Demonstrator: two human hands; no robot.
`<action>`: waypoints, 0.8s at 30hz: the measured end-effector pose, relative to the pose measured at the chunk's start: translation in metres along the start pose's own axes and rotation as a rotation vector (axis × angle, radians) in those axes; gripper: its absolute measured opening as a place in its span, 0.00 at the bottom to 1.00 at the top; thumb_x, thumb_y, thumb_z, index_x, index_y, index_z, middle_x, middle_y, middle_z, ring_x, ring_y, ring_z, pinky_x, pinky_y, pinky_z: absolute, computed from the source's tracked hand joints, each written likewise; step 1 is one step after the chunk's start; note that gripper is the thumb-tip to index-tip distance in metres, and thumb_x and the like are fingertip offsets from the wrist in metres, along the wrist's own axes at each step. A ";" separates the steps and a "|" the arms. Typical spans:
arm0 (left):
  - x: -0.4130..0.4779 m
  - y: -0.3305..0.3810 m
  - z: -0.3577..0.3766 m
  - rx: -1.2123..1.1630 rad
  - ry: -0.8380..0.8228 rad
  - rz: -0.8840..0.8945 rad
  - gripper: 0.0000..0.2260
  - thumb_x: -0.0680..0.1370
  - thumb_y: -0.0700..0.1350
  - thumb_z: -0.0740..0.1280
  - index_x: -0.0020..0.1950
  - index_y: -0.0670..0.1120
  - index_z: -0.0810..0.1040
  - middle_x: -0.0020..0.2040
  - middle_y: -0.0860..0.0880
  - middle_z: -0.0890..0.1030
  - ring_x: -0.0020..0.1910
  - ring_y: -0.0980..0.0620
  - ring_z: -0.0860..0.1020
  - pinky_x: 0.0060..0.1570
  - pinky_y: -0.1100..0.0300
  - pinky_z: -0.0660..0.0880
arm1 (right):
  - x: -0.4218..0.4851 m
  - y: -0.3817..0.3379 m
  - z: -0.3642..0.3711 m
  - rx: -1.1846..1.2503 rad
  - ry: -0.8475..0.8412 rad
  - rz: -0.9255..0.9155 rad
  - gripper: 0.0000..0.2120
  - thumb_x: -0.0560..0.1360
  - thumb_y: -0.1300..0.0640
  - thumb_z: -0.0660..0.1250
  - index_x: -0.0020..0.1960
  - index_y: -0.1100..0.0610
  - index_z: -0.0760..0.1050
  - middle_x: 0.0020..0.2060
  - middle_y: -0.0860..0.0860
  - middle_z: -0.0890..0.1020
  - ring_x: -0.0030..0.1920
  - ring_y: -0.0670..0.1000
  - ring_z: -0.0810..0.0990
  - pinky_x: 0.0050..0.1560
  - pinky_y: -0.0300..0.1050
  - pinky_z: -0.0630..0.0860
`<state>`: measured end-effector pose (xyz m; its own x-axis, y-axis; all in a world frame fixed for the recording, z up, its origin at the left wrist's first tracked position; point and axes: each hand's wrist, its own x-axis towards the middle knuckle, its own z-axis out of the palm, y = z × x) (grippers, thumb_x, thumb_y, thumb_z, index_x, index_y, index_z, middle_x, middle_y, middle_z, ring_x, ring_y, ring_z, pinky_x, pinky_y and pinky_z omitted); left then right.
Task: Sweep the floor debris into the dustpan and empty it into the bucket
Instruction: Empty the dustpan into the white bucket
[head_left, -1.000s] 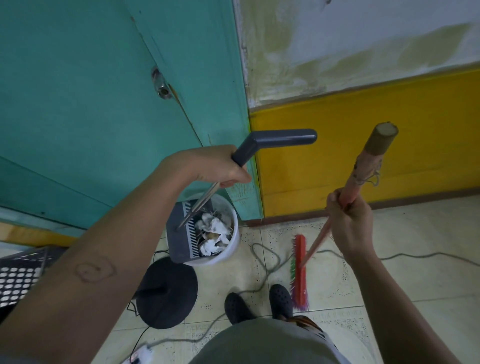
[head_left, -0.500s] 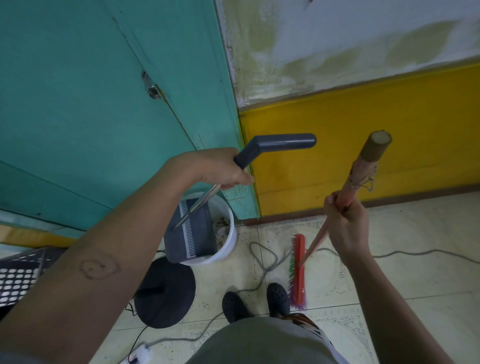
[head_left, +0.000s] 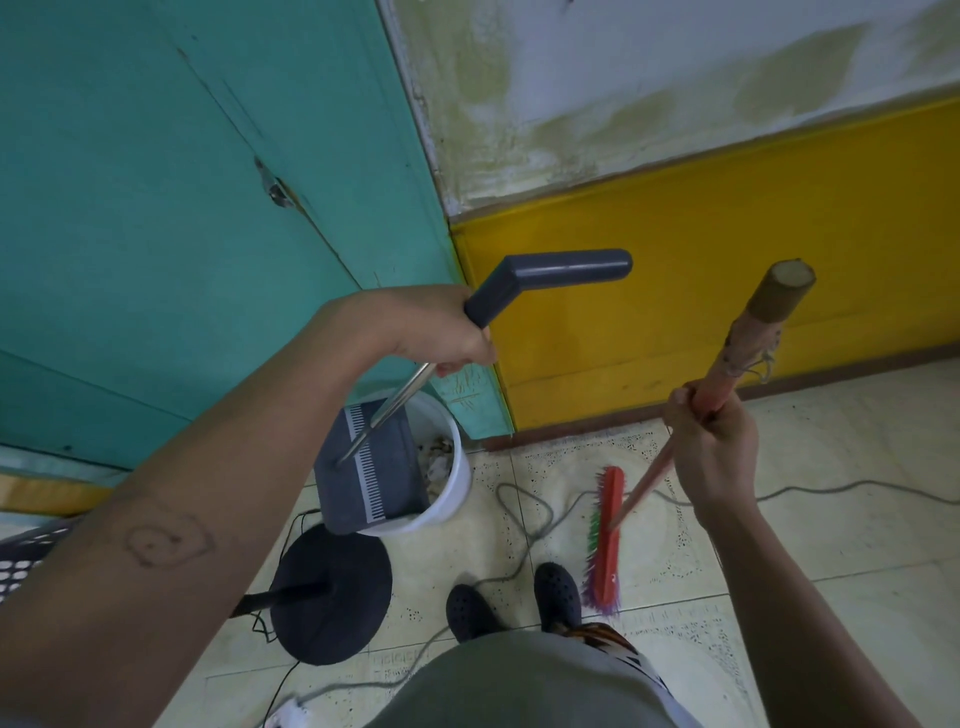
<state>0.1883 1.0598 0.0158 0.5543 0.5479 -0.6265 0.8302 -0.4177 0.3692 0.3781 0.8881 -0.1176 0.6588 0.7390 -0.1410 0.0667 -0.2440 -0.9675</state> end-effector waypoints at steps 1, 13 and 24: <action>-0.001 0.002 0.000 0.011 -0.003 -0.005 0.20 0.78 0.43 0.66 0.26 0.45 0.68 0.23 0.50 0.69 0.25 0.51 0.67 0.40 0.57 0.69 | 0.000 0.000 -0.001 0.001 0.001 0.002 0.10 0.78 0.64 0.63 0.41 0.69 0.68 0.32 0.55 0.67 0.31 0.45 0.64 0.33 0.43 0.63; -0.017 0.018 -0.010 0.063 0.023 -0.012 0.18 0.76 0.43 0.66 0.26 0.45 0.69 0.21 0.54 0.67 0.21 0.55 0.63 0.32 0.61 0.64 | 0.002 0.009 -0.006 0.017 -0.002 -0.002 0.11 0.79 0.65 0.62 0.42 0.72 0.68 0.33 0.57 0.70 0.34 0.50 0.66 0.34 0.45 0.63; -0.001 0.017 0.008 0.034 -0.076 -0.002 0.18 0.75 0.43 0.67 0.27 0.48 0.66 0.23 0.53 0.65 0.25 0.52 0.63 0.32 0.57 0.64 | -0.001 0.011 -0.008 0.027 0.029 0.020 0.10 0.78 0.67 0.62 0.42 0.73 0.68 0.33 0.56 0.70 0.34 0.50 0.67 0.34 0.44 0.64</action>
<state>0.2009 1.0462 0.0170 0.5453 0.4931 -0.6779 0.8282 -0.4415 0.3451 0.3840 0.8798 -0.1269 0.6816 0.7153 -0.1542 0.0335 -0.2410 -0.9699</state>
